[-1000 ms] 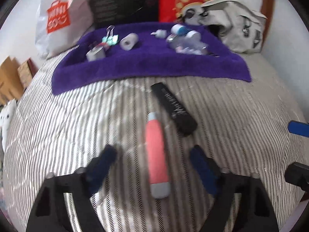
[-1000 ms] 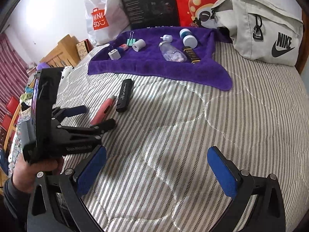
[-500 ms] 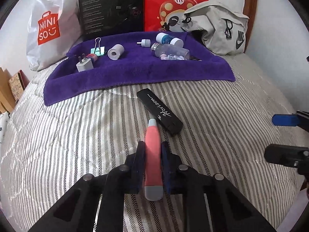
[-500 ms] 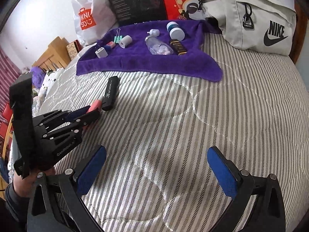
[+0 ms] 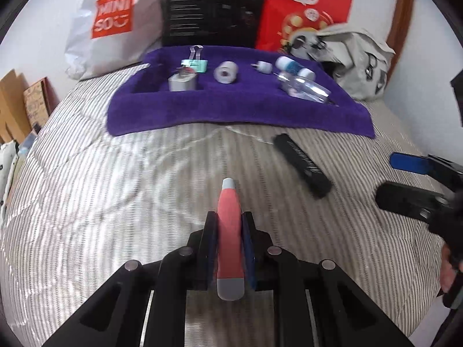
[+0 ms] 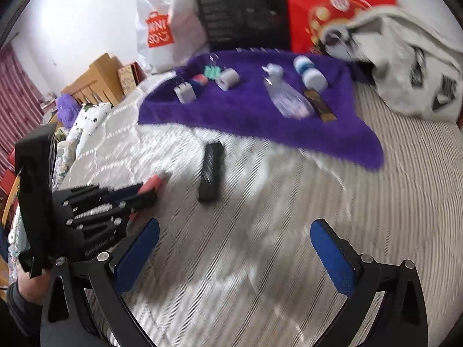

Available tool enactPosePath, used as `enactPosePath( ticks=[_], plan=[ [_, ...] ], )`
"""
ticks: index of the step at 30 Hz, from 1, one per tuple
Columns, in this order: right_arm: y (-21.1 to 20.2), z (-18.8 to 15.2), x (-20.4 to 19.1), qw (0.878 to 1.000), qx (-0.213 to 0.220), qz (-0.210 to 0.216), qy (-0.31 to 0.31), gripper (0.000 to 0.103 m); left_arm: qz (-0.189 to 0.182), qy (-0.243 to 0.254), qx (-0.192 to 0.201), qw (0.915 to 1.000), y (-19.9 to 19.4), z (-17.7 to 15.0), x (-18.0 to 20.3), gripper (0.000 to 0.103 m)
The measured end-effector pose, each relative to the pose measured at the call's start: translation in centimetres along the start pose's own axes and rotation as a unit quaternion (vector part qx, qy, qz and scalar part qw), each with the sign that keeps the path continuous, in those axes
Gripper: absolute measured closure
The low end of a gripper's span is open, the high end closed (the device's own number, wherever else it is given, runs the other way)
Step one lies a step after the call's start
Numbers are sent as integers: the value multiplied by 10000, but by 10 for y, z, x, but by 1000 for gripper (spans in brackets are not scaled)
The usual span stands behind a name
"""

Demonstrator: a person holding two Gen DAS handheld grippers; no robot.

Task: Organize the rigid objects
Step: 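Grasp the pink marker with the left gripper, then grasp the black Horizon case with the right gripper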

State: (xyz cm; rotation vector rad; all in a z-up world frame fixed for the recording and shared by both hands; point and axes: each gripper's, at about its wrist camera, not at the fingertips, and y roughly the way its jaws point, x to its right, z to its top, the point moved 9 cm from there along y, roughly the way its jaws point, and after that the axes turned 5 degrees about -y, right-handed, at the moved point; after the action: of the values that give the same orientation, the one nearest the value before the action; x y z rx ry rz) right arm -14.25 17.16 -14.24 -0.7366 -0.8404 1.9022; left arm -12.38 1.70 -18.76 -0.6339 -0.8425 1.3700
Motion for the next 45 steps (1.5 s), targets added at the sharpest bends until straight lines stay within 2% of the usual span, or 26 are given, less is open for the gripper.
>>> enactPosePath(
  ticks=[5,8,10,17,21,28,37,45],
  plan=[
    [35,19,-10,10000,-68,-59,-31,3,-214,-351,137,9991,-1,6,-25,86],
    [53,24,-15,9999,-91,-100,-84,14,-333,-449,173,9983,1,6,-34,87],
    [65,23,-18,9996,-199,-122,-129,24,-366,-500,176,9979,3,6,-39,87],
    [77,25,-29,9952,-240,-679,-669,42,-388,-487,153,9979,6,13,-43,86],
    [81,31,-31,9951,-201,-691,-681,47,-451,-494,146,9977,7,14,-46,86],
    [79,31,-32,9948,-261,-639,-747,81,-554,-673,165,9961,7,17,-57,86],
    [74,31,-25,9978,-376,-265,-486,81,-426,-636,153,9969,7,26,-61,86],
    [53,42,-19,9987,-173,-231,-423,81,-451,-615,311,9966,-5,57,-62,86]
  ],
)
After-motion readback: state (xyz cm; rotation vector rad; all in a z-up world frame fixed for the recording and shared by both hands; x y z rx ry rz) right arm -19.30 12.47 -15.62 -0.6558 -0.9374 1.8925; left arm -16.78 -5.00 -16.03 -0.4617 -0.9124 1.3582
